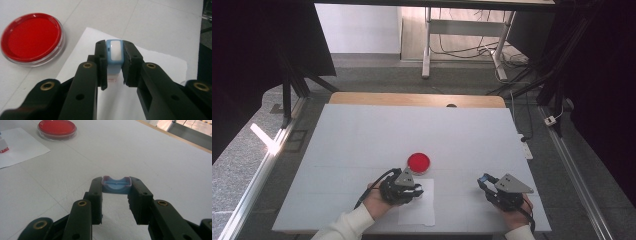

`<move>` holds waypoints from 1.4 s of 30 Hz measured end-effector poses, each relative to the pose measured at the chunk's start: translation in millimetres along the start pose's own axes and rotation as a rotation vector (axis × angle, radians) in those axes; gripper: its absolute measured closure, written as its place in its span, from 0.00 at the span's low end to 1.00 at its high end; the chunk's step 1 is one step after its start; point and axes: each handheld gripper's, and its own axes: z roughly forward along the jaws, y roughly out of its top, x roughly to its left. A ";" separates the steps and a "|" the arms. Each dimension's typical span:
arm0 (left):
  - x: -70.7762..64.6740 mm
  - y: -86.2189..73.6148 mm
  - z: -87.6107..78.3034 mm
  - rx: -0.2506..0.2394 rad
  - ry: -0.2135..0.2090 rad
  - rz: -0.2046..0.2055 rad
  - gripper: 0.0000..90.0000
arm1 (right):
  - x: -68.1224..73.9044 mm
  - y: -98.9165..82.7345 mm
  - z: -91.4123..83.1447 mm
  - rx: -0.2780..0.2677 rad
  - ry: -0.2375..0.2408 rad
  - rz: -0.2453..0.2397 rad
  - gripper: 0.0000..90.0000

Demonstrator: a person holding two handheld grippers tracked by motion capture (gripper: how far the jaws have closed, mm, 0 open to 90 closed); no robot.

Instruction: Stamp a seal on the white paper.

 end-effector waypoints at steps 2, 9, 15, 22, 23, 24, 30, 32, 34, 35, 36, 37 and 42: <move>1.2 2.3 -6.5 -0.041 -0.001 -0.022 0.84 | -0.5 0.0 -0.3 -0.001 -0.005 -0.003 0.72; 8.6 8.5 -30.8 -0.146 -0.004 -0.066 0.84 | -1.1 -0.6 -0.1 -0.003 0.001 0.000 0.72; 12.7 9.9 -41.7 -0.186 -0.007 -0.087 0.84 | -1.0 -0.5 0.0 -0.002 -0.001 -0.003 0.72; 16.2 11.8 -47.0 -0.210 -0.011 -0.115 0.84 | -0.7 -0.5 0.2 -0.002 -0.002 -0.002 0.72; 17.2 12.2 -48.0 -0.216 -0.013 -0.119 0.84 | -0.7 -0.5 0.2 -0.002 -0.002 -0.003 0.72; 17.8 12.5 -48.7 -0.222 -0.018 -0.127 0.84 | -0.6 -0.5 0.3 -0.002 -0.002 -0.002 0.72; 22.0 15.3 -52.5 -0.252 -0.029 -0.160 0.84 | 0.1 -0.4 0.6 0.000 -0.002 0.000 0.72; 23.0 16.3 -54.5 -0.262 -0.031 -0.166 0.84 | 0.5 -0.5 1.1 -0.006 0.001 0.002 0.72; 23.7 17.2 -56.6 -0.271 -0.027 -0.169 0.84 | 0.6 -0.4 1.1 -0.005 -0.001 0.000 0.72; 24.5 17.7 -58.0 -0.276 -0.028 -0.172 0.84 | 0.7 -0.4 1.1 -0.005 -0.001 0.002 0.72; 24.9 18.0 -59.0 -0.280 -0.028 -0.173 0.84 | 0.5 -0.4 1.2 -0.004 -0.001 0.002 0.72; 25.2 18.2 -59.6 -0.282 -0.027 -0.174 0.84 | 0.4 -0.6 1.4 -0.005 -0.001 0.002 0.72; 29.6 17.7 -59.4 -0.286 -0.022 -0.188 0.84 | 0.5 -1.0 3.2 0.003 0.000 0.000 0.72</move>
